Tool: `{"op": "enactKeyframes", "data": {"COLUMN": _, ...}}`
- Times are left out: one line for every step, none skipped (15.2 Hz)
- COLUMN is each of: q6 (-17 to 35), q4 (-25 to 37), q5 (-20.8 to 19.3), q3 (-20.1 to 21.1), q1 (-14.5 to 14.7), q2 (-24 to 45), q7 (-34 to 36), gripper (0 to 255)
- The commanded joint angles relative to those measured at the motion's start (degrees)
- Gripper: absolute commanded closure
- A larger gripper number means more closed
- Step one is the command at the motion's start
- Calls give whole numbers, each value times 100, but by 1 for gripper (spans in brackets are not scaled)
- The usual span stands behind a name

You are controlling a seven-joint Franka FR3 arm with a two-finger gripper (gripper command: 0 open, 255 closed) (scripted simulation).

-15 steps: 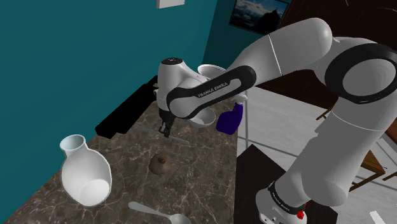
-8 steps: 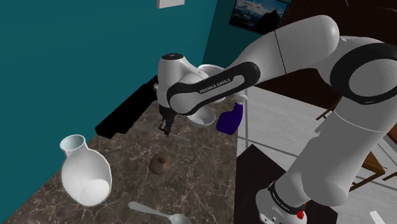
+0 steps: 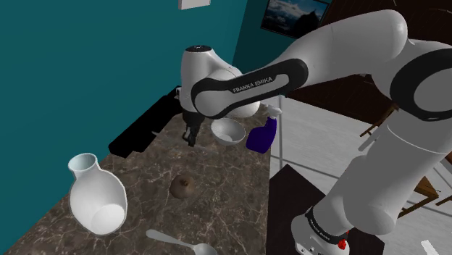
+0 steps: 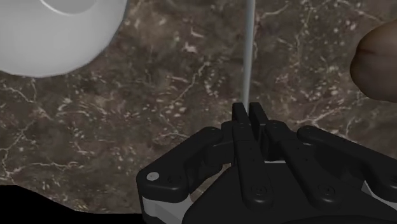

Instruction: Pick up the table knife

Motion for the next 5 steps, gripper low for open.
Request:
{"op": "enactKeyframes", "data": {"q6": -155, "q4": 75, "q5": 26, "q3": 11, "q1": 4, "q2": -78, "q7": -3, "gripper": 255}}
{"op": "enactKeyframes", "data": {"q6": -226, "q4": 111, "q5": 38, "q3": 12, "q1": 3, "q2": -115, "q7": -11, "gripper": 255}}
{"op": "enactKeyframes", "data": {"q6": -298, "q4": 148, "q5": 49, "q3": 14, "q1": 1, "q2": -151, "q7": -19, "gripper": 255}}
{"op": "enactKeyframes", "data": {"q6": -309, "q4": 153, "q5": 51, "q3": 14, "q1": 1, "q2": -157, "q7": -20, "gripper": 255}}
{"op": "enactKeyframes", "data": {"q6": -309, "q4": 154, "q5": 51, "q3": 14, "q1": 1, "q2": -156, "q7": -20, "gripper": 255}}
